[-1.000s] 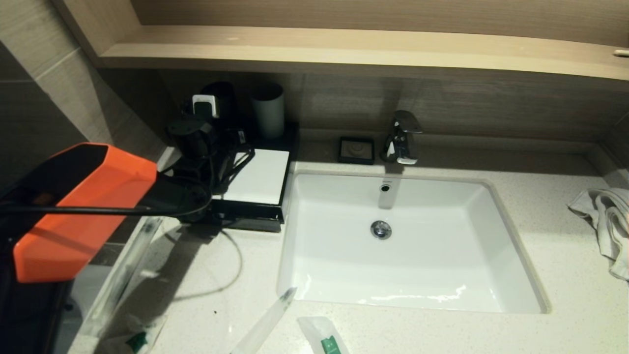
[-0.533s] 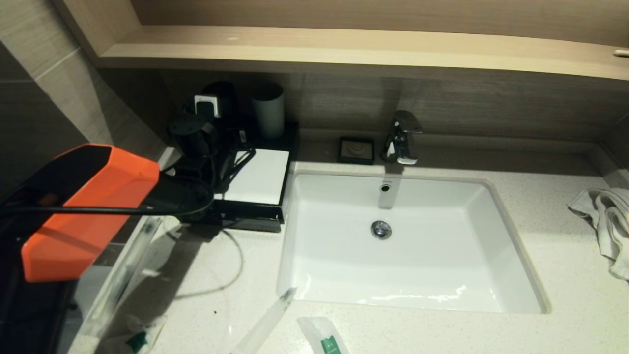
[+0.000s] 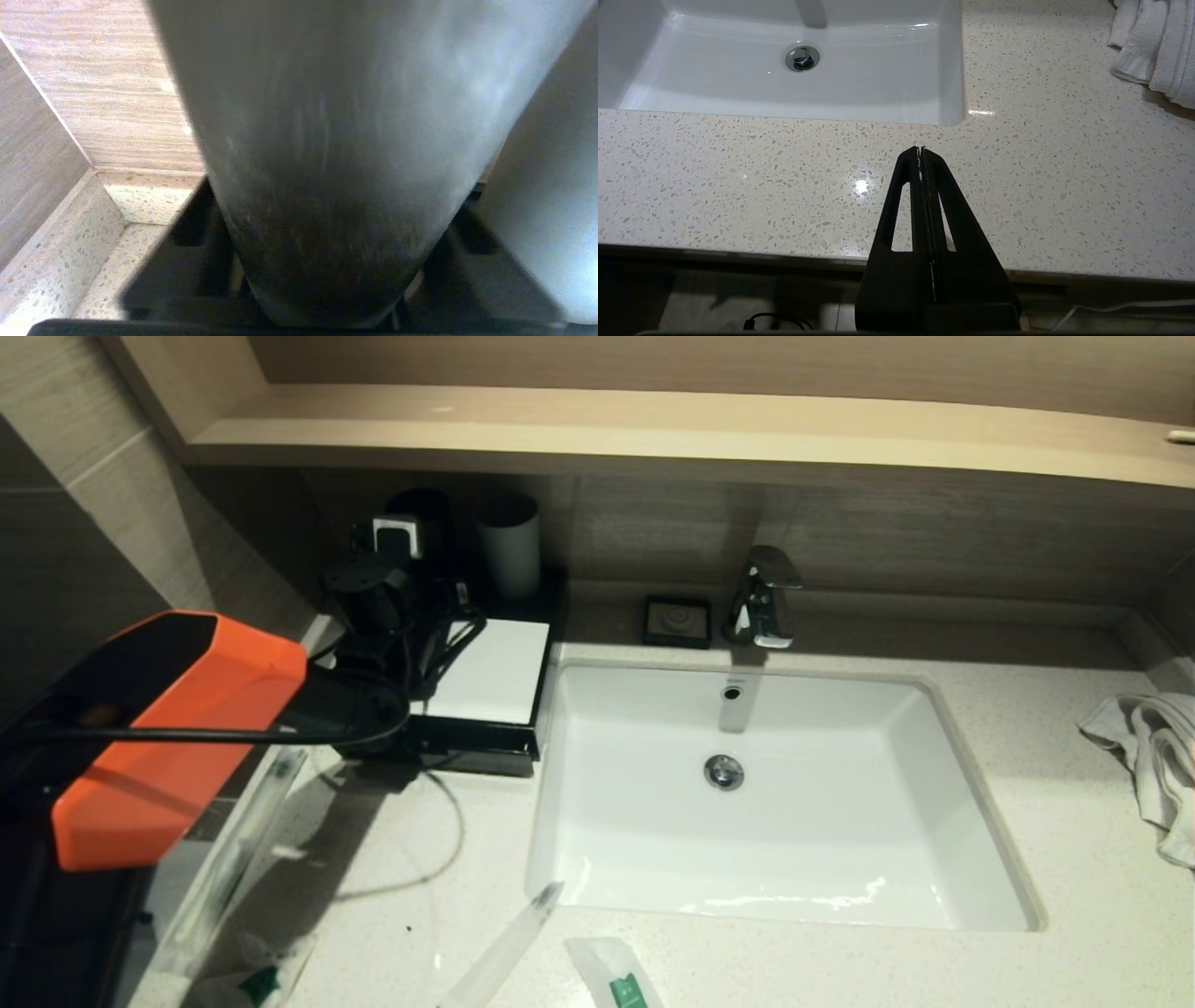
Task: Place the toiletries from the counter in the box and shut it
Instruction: Place the cup on the storage box
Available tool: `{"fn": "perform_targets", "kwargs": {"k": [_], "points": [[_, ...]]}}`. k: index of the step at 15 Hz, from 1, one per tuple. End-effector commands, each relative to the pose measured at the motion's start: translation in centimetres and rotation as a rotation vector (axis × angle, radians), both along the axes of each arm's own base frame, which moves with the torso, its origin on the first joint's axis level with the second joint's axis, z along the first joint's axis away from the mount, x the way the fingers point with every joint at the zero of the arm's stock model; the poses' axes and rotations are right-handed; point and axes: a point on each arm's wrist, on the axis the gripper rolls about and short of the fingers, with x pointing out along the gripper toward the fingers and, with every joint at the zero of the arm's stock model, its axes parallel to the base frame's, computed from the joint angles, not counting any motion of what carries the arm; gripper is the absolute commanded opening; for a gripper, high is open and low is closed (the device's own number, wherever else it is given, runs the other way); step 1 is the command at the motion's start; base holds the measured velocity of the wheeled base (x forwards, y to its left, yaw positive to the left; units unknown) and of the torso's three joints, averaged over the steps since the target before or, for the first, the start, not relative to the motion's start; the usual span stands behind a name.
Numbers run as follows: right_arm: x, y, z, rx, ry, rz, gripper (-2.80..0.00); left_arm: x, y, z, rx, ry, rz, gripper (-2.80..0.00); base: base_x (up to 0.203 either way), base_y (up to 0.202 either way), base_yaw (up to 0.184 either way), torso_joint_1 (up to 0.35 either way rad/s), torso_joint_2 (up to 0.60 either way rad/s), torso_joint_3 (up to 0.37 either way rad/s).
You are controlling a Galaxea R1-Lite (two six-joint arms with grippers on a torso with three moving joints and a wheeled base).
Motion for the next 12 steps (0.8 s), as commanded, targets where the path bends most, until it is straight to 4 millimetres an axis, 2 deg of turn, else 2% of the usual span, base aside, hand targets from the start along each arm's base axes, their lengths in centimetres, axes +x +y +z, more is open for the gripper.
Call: {"fn": "perform_targets", "kwargs": {"k": [1, 9, 12], "points": [[0.0, 0.0, 0.0, 0.000, 0.000, -0.001, -2.80, 0.0, 0.0, 0.2, -0.002, -0.015, 0.002, 0.00, 0.000, 0.000, 0.000, 0.000, 0.00, 0.000], [0.0, 0.0, 0.0, 0.000, 0.000, 0.001, -2.80, -0.5, 0.0, 0.6, -0.007, -0.033, 0.002, 0.00, 0.000, 0.000, 0.000, 0.000, 0.00, 0.000], [0.0, 0.0, 0.0, 0.000, 0.000, 0.001, -2.80, -1.3, 0.3, 0.6, -0.002, -0.015, 0.001, 0.00, 0.000, 0.000, 0.000, 0.000, 0.00, 0.000]]}}
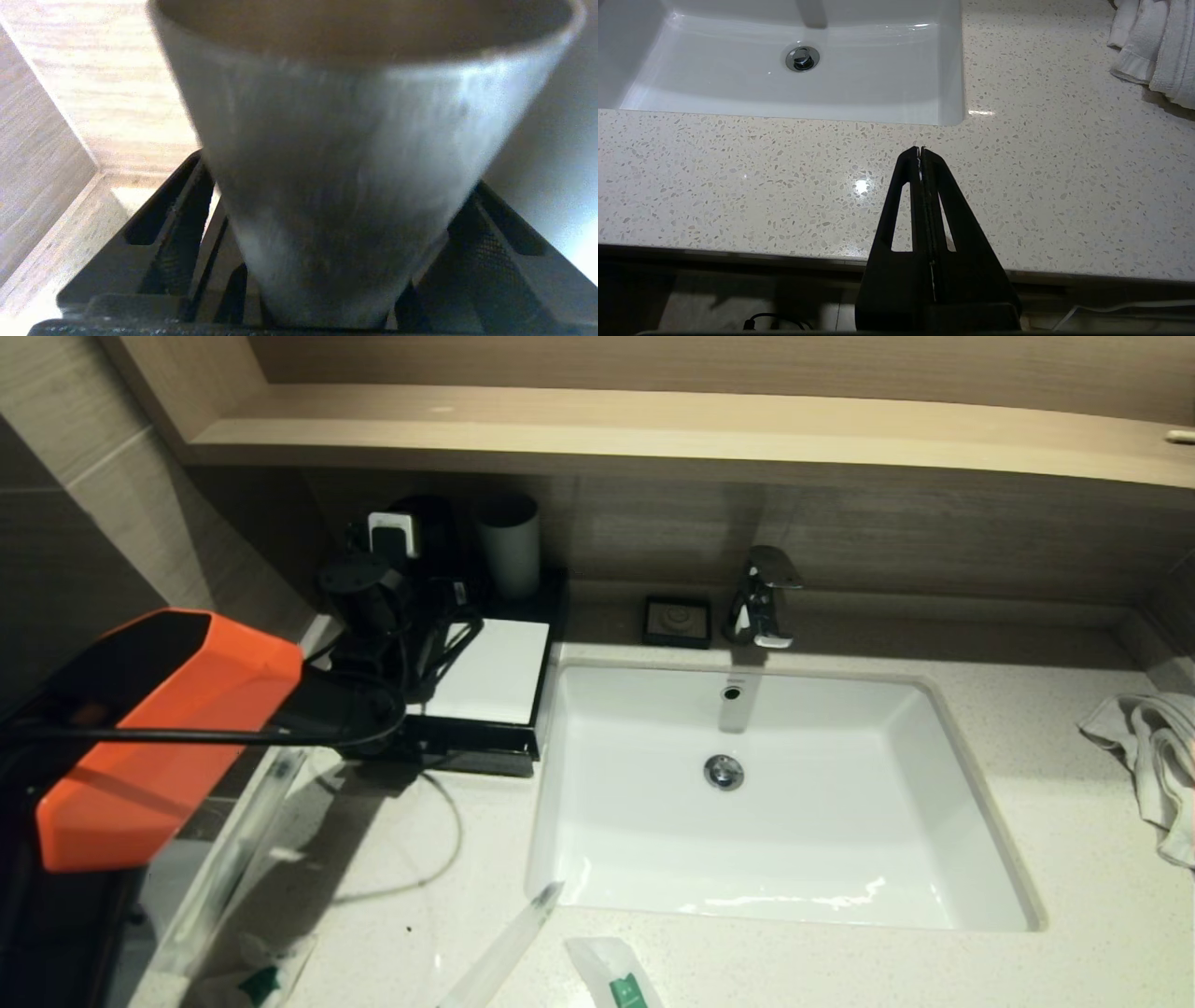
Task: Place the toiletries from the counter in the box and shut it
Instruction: Place the cup on the storage box
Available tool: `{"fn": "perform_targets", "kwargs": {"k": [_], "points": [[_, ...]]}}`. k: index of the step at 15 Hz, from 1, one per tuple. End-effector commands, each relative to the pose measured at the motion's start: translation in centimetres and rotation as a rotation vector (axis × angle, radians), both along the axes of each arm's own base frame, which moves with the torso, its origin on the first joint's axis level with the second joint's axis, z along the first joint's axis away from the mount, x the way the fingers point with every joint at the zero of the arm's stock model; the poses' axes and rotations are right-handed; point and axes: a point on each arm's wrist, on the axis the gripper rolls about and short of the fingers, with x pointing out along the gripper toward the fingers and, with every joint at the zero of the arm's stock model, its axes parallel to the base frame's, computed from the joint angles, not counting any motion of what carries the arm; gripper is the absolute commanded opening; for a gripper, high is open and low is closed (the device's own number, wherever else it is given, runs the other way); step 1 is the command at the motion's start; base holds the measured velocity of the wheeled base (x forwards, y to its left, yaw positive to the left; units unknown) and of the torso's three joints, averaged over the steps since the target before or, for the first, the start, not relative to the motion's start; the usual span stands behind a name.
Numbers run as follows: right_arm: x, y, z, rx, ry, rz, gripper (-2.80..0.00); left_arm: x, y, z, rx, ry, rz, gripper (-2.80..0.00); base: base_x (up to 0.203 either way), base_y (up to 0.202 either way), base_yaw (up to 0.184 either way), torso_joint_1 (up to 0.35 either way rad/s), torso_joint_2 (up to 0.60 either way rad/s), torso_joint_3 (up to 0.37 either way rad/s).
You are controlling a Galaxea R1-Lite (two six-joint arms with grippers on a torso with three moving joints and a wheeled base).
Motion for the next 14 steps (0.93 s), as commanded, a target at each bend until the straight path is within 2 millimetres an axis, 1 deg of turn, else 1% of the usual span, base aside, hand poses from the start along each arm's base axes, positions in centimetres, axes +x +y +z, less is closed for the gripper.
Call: {"fn": "perform_targets", "kwargs": {"k": [1, 7, 9, 14], "points": [[0.0, 0.0, 0.0, 0.000, 0.000, 0.000, -2.80, -1.0, 0.2, 0.6, -0.002, -0.003, 0.001, 0.00, 0.000, 0.000, 0.000, 0.000, 0.00, 0.000], [0.0, 0.0, 0.0, 0.000, 0.000, 0.001, -2.80, -3.4, 0.8, 1.8, -0.003, -0.003, 0.001, 0.00, 0.000, 0.000, 0.000, 0.000, 0.00, 0.000], [0.0, 0.0, 0.0, 0.000, 0.000, -0.001, -2.80, -4.2, 1.1, 1.8, -0.001, 0.013, 0.000, 0.00, 0.000, 0.000, 0.000, 0.000, 0.00, 0.000], [0.0, 0.0, 0.0, 0.000, 0.000, 0.001, -2.80, -6.8, 1.7, 0.7, 0.016, 0.096, -0.003, 0.00, 0.000, 0.000, 0.000, 0.000, 0.00, 0.000]]}}
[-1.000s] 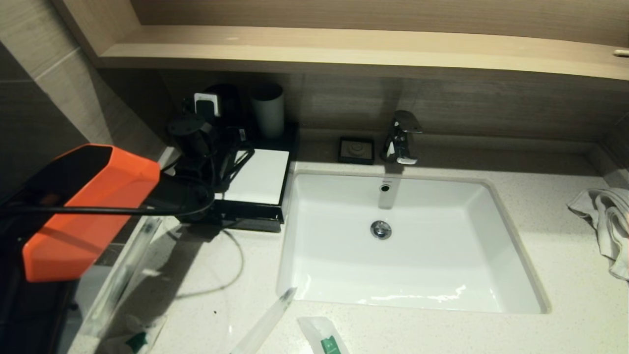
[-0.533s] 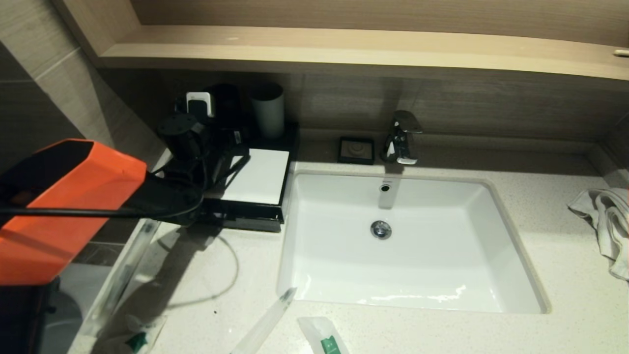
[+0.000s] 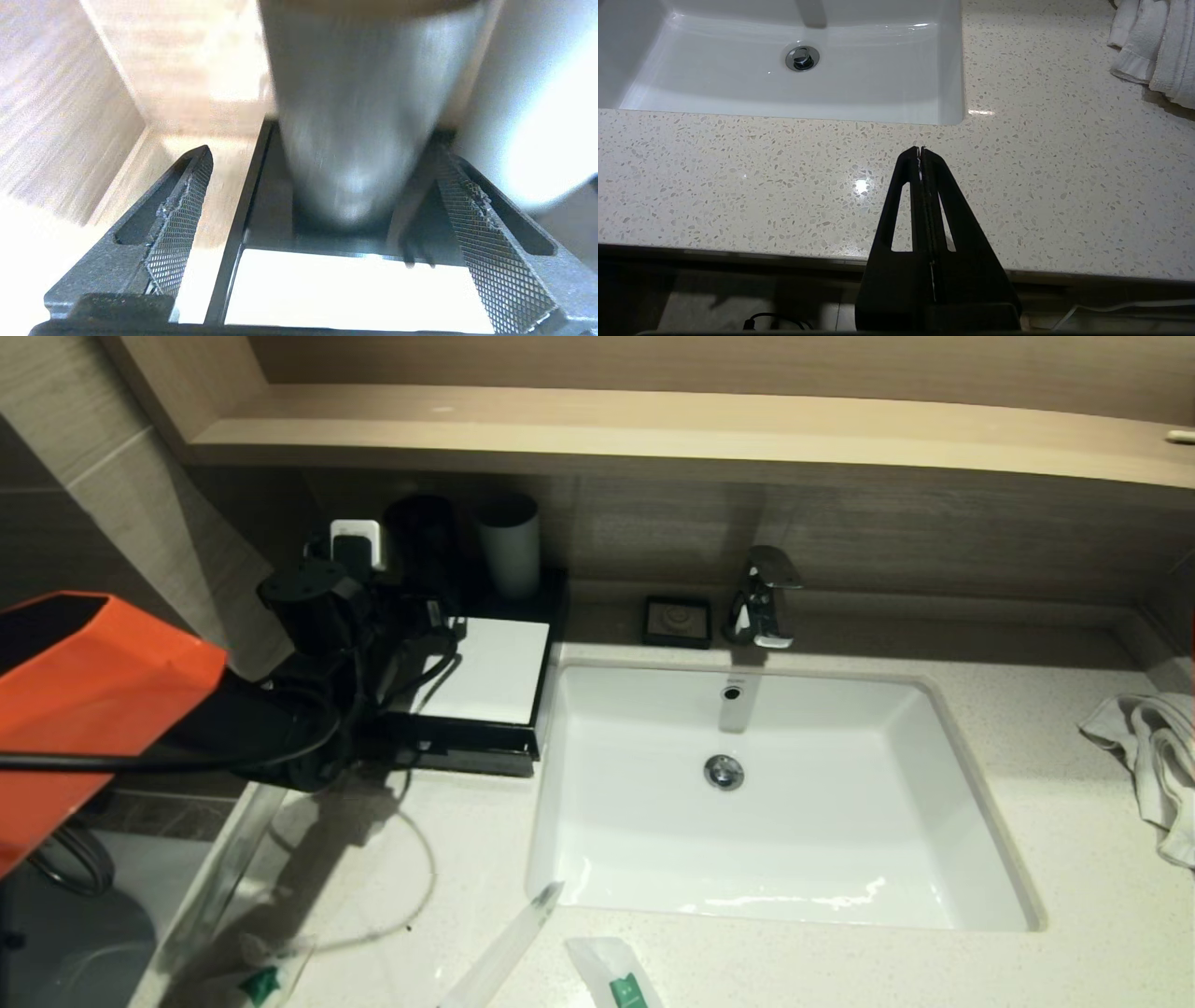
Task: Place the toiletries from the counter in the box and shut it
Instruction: Place the cup on the storage box
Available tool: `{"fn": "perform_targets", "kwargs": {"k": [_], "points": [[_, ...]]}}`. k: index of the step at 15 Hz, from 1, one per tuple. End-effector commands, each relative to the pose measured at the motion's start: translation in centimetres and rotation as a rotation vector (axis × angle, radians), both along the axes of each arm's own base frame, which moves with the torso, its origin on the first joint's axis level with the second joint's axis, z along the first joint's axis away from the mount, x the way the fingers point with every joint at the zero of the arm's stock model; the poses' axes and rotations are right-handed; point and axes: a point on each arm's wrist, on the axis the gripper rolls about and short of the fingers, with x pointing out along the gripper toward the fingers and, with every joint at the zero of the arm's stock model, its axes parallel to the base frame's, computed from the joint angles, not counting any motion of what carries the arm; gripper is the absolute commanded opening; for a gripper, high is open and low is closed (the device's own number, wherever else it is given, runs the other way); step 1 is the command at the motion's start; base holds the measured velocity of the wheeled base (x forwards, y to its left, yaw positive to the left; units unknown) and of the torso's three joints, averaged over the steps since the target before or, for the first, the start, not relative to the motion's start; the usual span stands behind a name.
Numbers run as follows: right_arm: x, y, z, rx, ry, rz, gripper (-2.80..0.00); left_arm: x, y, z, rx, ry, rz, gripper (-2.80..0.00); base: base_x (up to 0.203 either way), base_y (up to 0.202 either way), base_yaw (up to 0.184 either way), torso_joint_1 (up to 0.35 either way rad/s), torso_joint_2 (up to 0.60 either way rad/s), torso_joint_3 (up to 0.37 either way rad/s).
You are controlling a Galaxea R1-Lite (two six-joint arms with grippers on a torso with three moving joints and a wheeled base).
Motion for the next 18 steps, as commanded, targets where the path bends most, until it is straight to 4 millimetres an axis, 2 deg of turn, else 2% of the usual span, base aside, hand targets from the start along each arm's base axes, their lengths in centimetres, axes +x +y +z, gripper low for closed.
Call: {"fn": "perform_targets", "kwargs": {"k": [1, 3, 4, 18], "points": [[0.0, 0.0, 0.0, -0.001, 0.000, 0.001, -2.80, -1.7, 0.4, 0.5, 0.002, 0.009, -0.001, 0.00, 0.000, 0.000, 0.000, 0.000, 0.00, 0.000], [0.0, 0.0, 0.0, -0.001, 0.000, 0.001, -2.80, -2.3, 0.5, 0.2, 0.006, 0.030, -0.001, 0.00, 0.000, 0.000, 0.000, 0.000, 0.00, 0.000], [0.0, 0.0, 0.0, -0.001, 0.000, 0.001, -2.80, -2.3, 0.5, 0.0, 0.009, 0.042, -0.001, -2.80, 0.000, 0.000, 0.000, 0.000, 0.00, 0.000], [0.0, 0.0, 0.0, -0.001, 0.000, 0.000, -2.80, 0.6, -0.2, -1.4, 0.012, 0.054, -0.003, -2.80, 0.000, 0.000, 0.000, 0.000, 0.00, 0.000]]}}
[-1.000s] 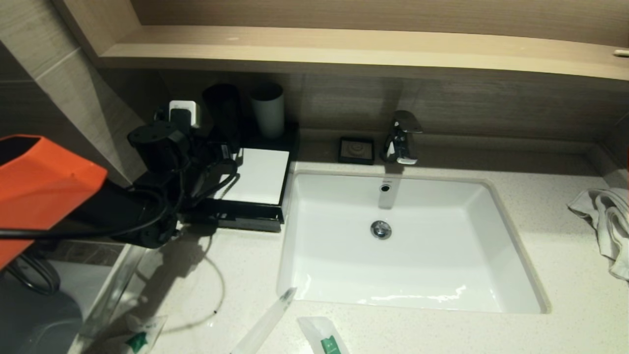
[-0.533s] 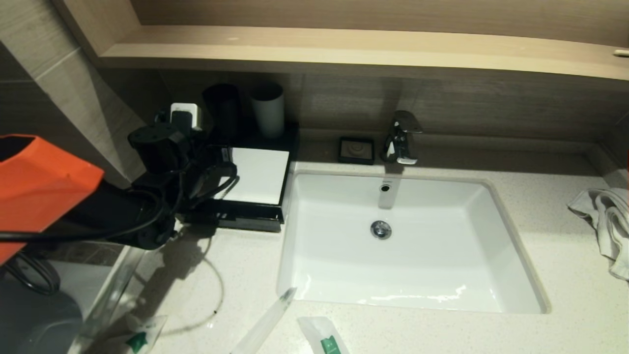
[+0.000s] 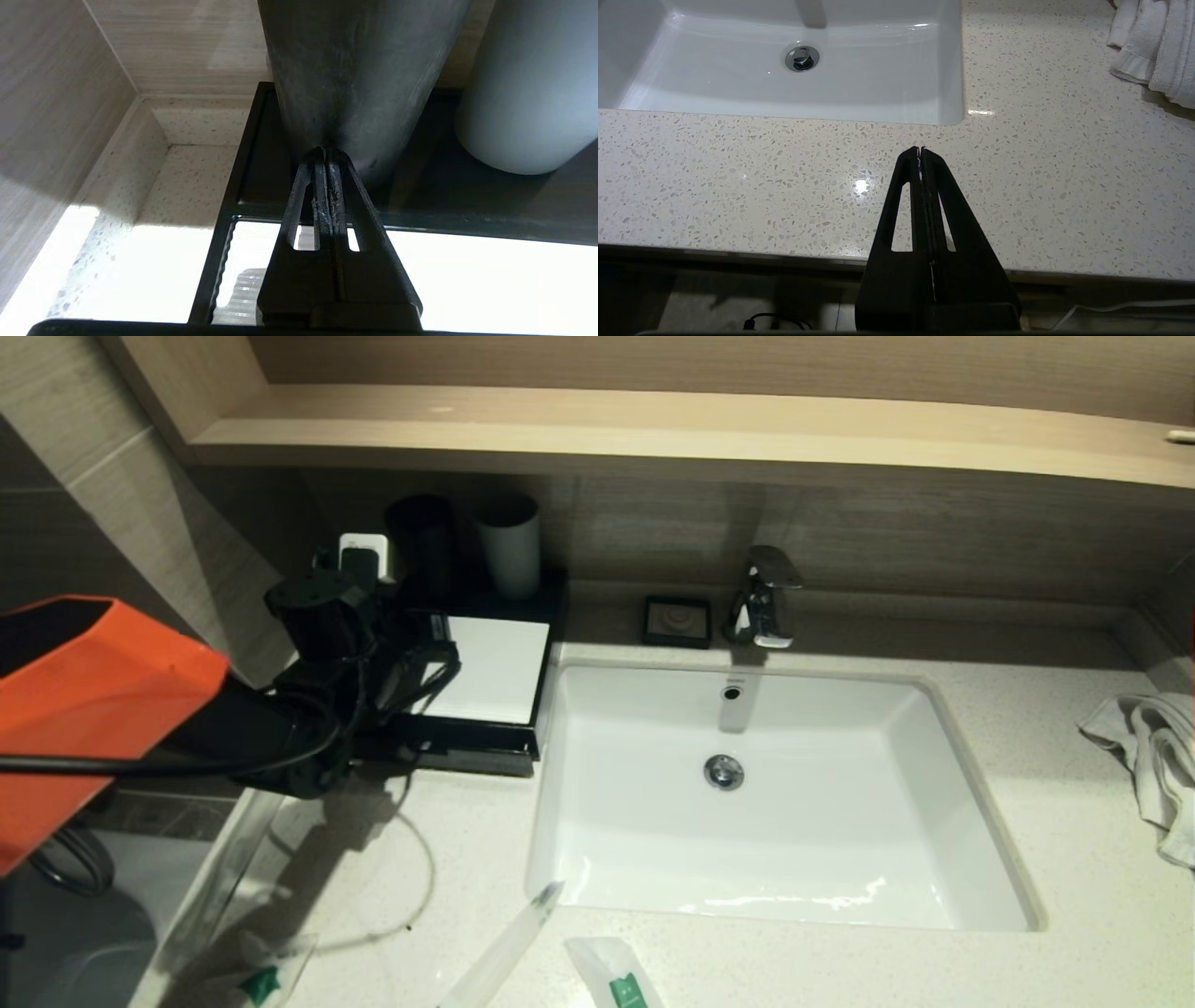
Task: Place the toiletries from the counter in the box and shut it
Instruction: Place the cup on the storage box
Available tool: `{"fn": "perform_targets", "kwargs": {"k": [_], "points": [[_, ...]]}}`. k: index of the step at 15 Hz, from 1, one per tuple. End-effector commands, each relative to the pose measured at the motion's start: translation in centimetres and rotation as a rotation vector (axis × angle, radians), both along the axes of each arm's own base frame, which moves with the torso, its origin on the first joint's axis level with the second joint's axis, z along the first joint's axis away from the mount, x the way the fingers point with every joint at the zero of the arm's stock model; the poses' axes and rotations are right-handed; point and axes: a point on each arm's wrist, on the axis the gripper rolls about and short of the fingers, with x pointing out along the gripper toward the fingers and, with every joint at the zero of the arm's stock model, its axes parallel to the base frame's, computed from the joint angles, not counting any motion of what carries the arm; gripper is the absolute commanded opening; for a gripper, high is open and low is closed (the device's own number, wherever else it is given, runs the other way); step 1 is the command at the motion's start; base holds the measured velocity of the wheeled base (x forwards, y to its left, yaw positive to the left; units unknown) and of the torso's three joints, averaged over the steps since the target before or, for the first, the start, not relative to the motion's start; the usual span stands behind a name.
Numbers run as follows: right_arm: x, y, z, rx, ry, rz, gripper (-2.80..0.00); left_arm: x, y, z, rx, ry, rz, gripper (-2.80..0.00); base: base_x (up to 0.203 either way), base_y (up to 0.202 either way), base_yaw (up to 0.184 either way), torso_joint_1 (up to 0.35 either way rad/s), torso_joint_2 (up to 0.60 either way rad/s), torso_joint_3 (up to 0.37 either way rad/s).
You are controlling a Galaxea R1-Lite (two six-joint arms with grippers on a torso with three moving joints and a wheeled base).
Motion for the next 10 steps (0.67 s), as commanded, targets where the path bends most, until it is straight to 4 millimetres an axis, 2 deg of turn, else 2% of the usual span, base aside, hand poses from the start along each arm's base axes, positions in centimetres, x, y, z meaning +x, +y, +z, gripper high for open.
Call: {"fn": "perform_targets", "kwargs": {"k": [1, 6, 10], "points": [[0.00, 0.00, 0.00, 0.000, 0.000, 0.002, -2.80, 0.54, -0.11, -0.26, 0.000, -0.006, 0.003, -2.80, 0.000, 0.000, 0.000, 0.000, 0.00, 0.000], [0.00, 0.00, 0.00, 0.000, 0.000, 0.001, -2.80, 1.27, -0.24, 0.52, -0.008, -0.031, 0.004, -2.80, 0.000, 0.000, 0.000, 0.000, 0.00, 0.000], [0.00, 0.00, 0.00, 0.000, 0.000, 0.001, -2.80, 1.40, -0.27, 0.37, -0.007, -0.027, 0.004, -2.80, 0.000, 0.000, 0.000, 0.000, 0.00, 0.000]]}}
